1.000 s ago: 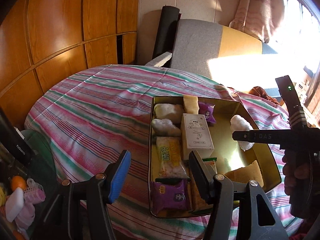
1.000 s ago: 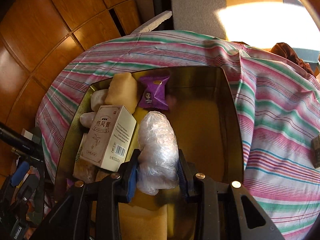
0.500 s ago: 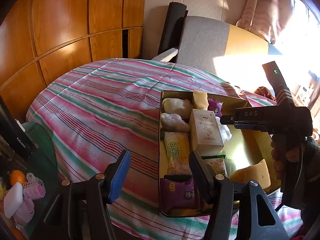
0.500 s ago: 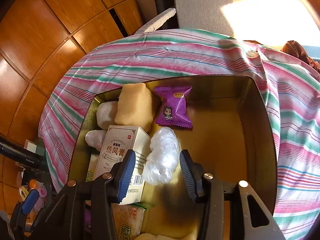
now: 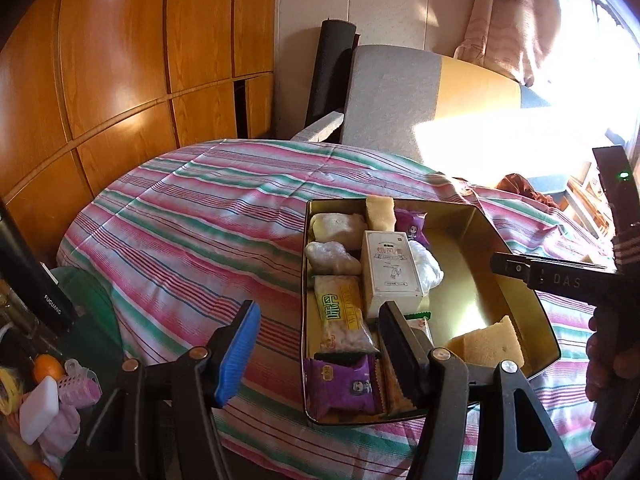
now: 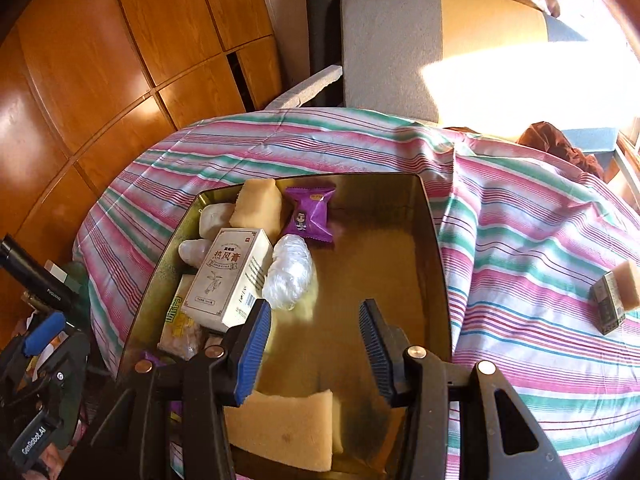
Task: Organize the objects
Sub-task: 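Move both tools back toward the small green box and yellow sponge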
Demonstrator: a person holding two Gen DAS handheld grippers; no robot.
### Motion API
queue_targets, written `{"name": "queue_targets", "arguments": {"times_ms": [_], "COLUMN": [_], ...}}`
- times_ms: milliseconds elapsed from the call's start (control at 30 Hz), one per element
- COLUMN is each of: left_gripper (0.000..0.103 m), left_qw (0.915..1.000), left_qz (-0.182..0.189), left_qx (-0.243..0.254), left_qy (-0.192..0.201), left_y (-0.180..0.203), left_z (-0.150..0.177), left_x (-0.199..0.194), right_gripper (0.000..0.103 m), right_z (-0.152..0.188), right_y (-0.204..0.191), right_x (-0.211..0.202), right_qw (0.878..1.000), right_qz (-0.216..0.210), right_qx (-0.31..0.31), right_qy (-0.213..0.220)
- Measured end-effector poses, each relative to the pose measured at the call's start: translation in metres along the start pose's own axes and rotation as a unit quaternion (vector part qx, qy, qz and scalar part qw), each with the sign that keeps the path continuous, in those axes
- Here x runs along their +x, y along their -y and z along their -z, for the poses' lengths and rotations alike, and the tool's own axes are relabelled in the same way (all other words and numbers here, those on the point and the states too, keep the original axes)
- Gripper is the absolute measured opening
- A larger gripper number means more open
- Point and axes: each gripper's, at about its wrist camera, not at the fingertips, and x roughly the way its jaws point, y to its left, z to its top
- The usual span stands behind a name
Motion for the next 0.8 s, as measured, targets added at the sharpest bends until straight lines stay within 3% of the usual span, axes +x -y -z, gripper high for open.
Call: {"name": "queue_targets", "arguments": {"times_ms": [367,800], "left_gripper": [0.063,0.065], "left_qw": [0.9992,0.9939], "left_qz": [0.010,0.042], "left_qx": [0.035,0.100], "left_qy": [0.016,0.019], "left_y": [0.028,0.086], "left_z": [-0.003,-0.011], "left_x": [-0.017,-0.021], "right_gripper": [0.047,0.047], "right_z": [0.024,0.043], "right_y": [0.043,0.162], "right_x": [-0.044,-0.078], "right_qw": [0.999,0.986], "right_qz": [0.035,0.112], "right_qx": [0.020,0.119], "right_qy": [0.029,0.043]}}
